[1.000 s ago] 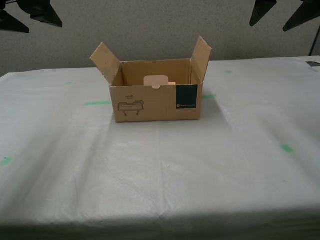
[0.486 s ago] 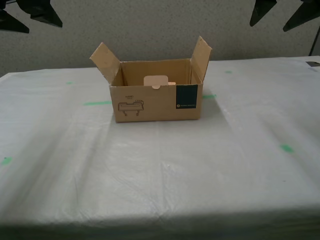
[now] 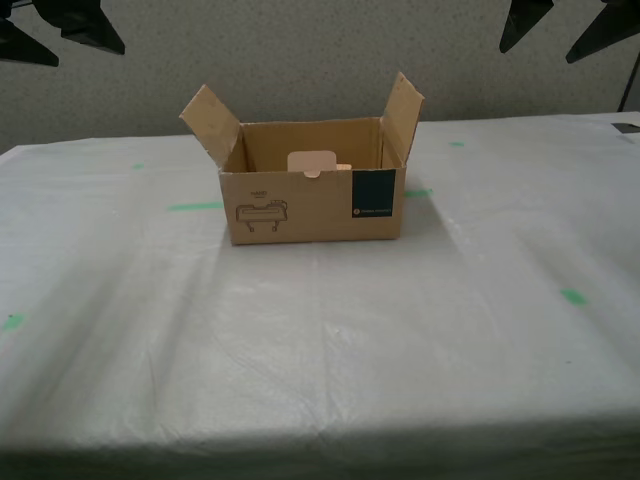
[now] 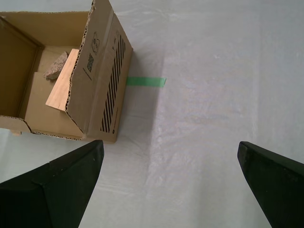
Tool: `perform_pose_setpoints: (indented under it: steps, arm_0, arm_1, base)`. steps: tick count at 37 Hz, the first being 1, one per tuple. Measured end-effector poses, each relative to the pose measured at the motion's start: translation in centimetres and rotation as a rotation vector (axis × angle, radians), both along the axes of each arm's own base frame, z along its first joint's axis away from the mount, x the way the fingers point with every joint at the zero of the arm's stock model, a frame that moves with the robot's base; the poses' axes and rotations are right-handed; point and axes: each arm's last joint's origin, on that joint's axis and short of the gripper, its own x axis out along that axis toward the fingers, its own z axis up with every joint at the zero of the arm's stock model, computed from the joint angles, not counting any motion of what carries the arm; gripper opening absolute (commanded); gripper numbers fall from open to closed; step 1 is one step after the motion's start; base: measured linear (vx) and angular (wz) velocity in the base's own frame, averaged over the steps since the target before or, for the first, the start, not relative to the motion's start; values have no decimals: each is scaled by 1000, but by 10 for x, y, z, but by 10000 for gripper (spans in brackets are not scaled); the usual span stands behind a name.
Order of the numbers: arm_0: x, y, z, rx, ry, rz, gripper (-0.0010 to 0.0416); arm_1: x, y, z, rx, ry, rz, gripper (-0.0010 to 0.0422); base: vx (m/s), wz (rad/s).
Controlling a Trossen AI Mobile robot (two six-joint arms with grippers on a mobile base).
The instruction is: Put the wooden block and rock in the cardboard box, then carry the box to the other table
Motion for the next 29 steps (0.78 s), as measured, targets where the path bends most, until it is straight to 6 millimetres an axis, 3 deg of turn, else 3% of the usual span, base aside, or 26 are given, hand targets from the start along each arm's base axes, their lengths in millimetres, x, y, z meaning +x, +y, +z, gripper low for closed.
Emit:
perform_pose_setpoints:
  steps: [29]
  arm_0:
    - [0, 0, 0, 0, 0, 0, 393]
  arm_1:
    - [0, 0, 0, 0, 0, 0, 398]
  base:
    - [0, 0]
